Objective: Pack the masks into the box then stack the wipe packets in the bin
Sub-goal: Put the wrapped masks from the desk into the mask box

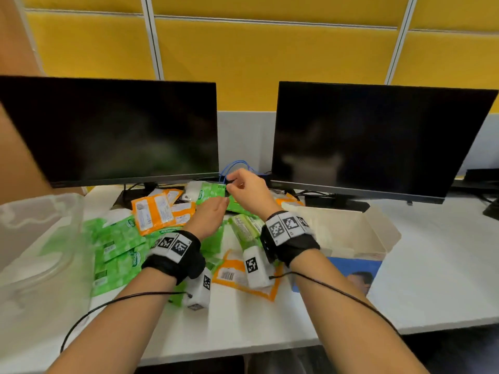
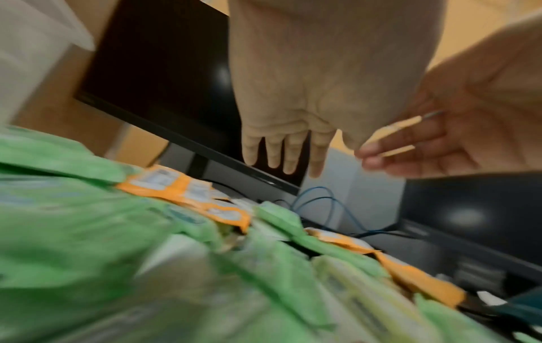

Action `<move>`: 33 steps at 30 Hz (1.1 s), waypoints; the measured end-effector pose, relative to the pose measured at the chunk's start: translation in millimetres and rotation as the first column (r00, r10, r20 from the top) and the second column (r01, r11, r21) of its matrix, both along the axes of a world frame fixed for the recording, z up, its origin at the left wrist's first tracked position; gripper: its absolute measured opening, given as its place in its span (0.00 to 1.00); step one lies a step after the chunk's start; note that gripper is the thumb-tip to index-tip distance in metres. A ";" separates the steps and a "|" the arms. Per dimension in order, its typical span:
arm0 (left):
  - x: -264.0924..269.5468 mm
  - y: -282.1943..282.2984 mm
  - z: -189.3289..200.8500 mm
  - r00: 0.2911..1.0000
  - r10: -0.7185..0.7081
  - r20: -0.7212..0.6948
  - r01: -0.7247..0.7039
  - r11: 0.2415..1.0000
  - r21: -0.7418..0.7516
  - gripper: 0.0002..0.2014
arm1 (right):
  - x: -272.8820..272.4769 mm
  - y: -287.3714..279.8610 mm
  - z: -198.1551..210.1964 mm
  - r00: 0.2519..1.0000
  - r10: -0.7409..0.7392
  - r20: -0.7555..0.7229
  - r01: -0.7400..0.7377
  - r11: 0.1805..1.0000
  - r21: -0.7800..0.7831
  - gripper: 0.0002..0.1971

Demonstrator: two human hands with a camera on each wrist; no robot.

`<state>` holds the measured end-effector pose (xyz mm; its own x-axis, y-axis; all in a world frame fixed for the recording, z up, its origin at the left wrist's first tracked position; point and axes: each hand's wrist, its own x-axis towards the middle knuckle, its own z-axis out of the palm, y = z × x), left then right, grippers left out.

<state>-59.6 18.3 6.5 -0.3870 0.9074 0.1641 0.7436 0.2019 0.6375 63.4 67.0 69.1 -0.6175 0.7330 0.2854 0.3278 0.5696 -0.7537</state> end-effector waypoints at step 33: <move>-200.7 -42.0 -64.4 0.502 0.864 0.042 -0.780 0.473 -0.410 0.39 | -166.1 61.2 -121.6 0.882 0.017 0.471 0.179 0.913 -0.368 0.27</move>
